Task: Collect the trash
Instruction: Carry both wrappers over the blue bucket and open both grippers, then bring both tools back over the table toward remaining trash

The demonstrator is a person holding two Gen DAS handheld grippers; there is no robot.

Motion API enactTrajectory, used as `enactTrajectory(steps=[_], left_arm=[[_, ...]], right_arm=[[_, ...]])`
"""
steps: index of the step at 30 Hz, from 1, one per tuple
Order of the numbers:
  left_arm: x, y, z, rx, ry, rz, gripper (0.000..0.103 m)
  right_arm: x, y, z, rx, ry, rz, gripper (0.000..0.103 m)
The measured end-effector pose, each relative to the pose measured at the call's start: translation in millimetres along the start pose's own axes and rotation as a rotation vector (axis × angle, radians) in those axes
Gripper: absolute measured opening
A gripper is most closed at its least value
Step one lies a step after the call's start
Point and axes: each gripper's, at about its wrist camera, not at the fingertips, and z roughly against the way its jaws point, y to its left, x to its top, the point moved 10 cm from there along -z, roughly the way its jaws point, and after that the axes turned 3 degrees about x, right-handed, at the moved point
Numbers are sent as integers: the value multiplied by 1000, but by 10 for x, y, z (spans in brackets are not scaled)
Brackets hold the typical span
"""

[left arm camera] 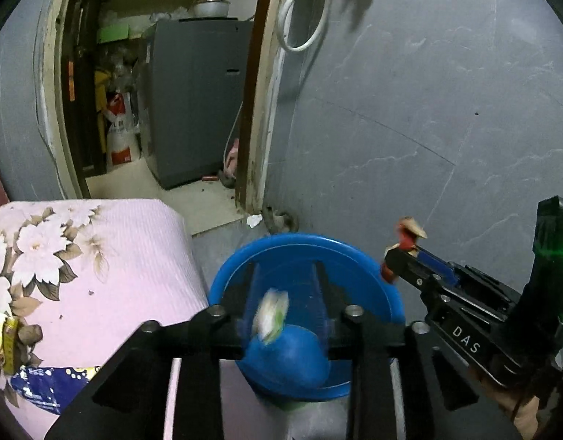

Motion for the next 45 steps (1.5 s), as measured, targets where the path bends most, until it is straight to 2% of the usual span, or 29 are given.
enactTrajectory(steps=[7, 15, 24, 26, 29, 30, 32, 33, 38, 45], left_arm=[[-3, 71, 46, 15, -17, 18, 31], [93, 218, 416, 53, -87, 61, 38], [134, 611, 1190, 143, -212, 149, 62], [113, 733, 1366, 176, -238, 171, 78], [72, 913, 1657, 229, -291, 194, 82], [44, 961, 1758, 247, -302, 198, 83], [-34, 1087, 1954, 291, -320, 211, 94], [-71, 1126, 2045, 313, -332, 219, 96], [-283, 1346, 2472, 380, -397, 248, 98], [-607, 1616, 3016, 476, -460, 272, 98]], right_arm=[[-13, -25, -62, -12, 11, -14, 55], [153, 103, 159, -14, -51, -6, 62], [398, 589, 609, 24, -157, 47, 88], [425, 707, 693, 31, -178, 57, 93], [448, 921, 833, 53, -214, 69, 102], [450, 1005, 883, 59, -229, 73, 103], [456, 1135, 958, 67, -257, 84, 103], [457, 1213, 1002, 71, -273, 93, 103], [404, 1629, 1226, 119, -345, 131, 103], [240, 2132, 1419, 195, -382, 169, 103]])
